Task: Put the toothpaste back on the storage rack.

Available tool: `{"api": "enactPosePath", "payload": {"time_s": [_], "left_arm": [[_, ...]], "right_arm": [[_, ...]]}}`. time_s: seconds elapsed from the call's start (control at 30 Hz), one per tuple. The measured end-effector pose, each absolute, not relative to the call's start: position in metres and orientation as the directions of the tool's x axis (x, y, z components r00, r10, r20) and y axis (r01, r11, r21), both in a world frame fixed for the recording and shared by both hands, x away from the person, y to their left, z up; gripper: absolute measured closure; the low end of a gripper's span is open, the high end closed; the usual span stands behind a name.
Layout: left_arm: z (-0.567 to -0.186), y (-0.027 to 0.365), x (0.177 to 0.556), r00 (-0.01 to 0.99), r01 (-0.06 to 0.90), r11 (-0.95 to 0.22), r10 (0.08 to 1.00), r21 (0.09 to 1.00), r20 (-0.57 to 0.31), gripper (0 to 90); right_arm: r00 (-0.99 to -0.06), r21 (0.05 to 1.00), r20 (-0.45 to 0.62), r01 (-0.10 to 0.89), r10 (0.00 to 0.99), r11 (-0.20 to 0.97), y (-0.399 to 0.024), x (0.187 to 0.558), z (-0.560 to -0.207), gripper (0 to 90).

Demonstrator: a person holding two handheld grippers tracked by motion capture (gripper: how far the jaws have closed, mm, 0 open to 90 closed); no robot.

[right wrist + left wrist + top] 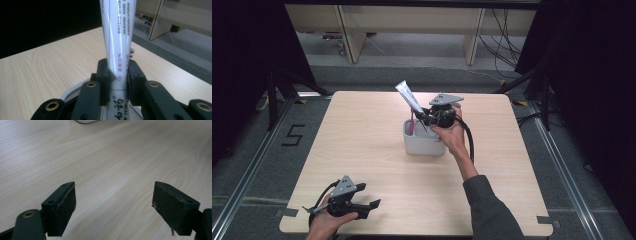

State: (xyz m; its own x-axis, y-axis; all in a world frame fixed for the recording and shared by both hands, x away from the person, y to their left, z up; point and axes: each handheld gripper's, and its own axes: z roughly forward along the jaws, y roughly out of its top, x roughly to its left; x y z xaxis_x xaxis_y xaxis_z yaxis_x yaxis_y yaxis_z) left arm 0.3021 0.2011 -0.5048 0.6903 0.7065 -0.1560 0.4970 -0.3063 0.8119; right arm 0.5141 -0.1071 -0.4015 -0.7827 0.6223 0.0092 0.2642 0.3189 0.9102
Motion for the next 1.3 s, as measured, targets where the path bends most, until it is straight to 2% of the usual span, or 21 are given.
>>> {"api": "enactPosePath", "payload": {"time_s": [0.07,0.1,0.4,0.53,0.6,0.77,0.9,1.1,1.13,1.2,1.3], "left_arm": [[-0.505,0.201,0.302,0.690,0.497,-0.307,0.707,0.811,-0.156,18.9],[-0.504,0.202,0.302,0.695,0.491,-0.314,0.703,0.812,-0.148,18.9],[-0.506,0.201,0.301,0.695,0.493,-0.304,0.701,0.815,-0.159,18.9],[-0.505,0.201,0.301,0.696,0.494,-0.311,0.700,0.812,-0.156,18.9],[-0.506,0.201,0.301,0.701,0.487,-0.309,0.697,0.817,-0.154,18.9],[-0.506,0.201,0.300,0.699,0.488,-0.309,0.698,0.816,-0.154,18.9],[-0.506,0.201,0.300,0.697,0.487,-0.302,0.700,0.820,-0.156,18.9],[-0.506,0.201,0.299,0.695,0.491,-0.302,0.701,0.817,-0.158,18.9],[-0.506,0.202,0.299,0.696,0.495,-0.309,0.701,0.812,-0.157,18.9],[-0.506,0.201,0.299,0.697,0.491,-0.306,0.699,0.816,-0.157,18.9],[-0.506,0.201,0.298,0.699,0.490,-0.309,0.698,0.815,-0.156,18.9]], "right_arm": [[-0.784,0.910,-0.016,0.245,0.620,0.333,-0.107,0.517,-0.404,75.7],[-0.780,0.905,0.019,0.280,0.626,0.322,-0.106,0.516,-0.405,75.7],[-0.777,0.899,-0.011,0.268,0.630,0.346,-0.105,0.519,-0.411,75.4],[-0.776,0.897,0.015,0.289,0.631,0.334,-0.103,0.518,-0.412,75.5],[-0.784,0.890,-0.017,0.271,0.621,0.366,-0.103,0.519,-0.411,75.4],[-0.783,0.884,-0.003,0.289,0.622,0.368,-0.101,0.518,-0.413,75.2],[-0.784,0.881,-0.039,0.265,0.620,0.392,-0.100,0.518,-0.416,74.6],[-0.780,0.852,-0.039,0.300,0.625,0.429,-0.103,0.517,-0.418,73.0],[-0.784,0.858,-0.036,0.295,0.620,0.421,-0.104,0.516,-0.417,77.4],[-0.785,0.879,-0.011,0.287,0.619,0.380,-0.108,0.513,-0.413,76.7],[-0.787,0.880,-0.033,0.268,0.615,0.391,-0.113,0.509,-0.407,74.3]]}}
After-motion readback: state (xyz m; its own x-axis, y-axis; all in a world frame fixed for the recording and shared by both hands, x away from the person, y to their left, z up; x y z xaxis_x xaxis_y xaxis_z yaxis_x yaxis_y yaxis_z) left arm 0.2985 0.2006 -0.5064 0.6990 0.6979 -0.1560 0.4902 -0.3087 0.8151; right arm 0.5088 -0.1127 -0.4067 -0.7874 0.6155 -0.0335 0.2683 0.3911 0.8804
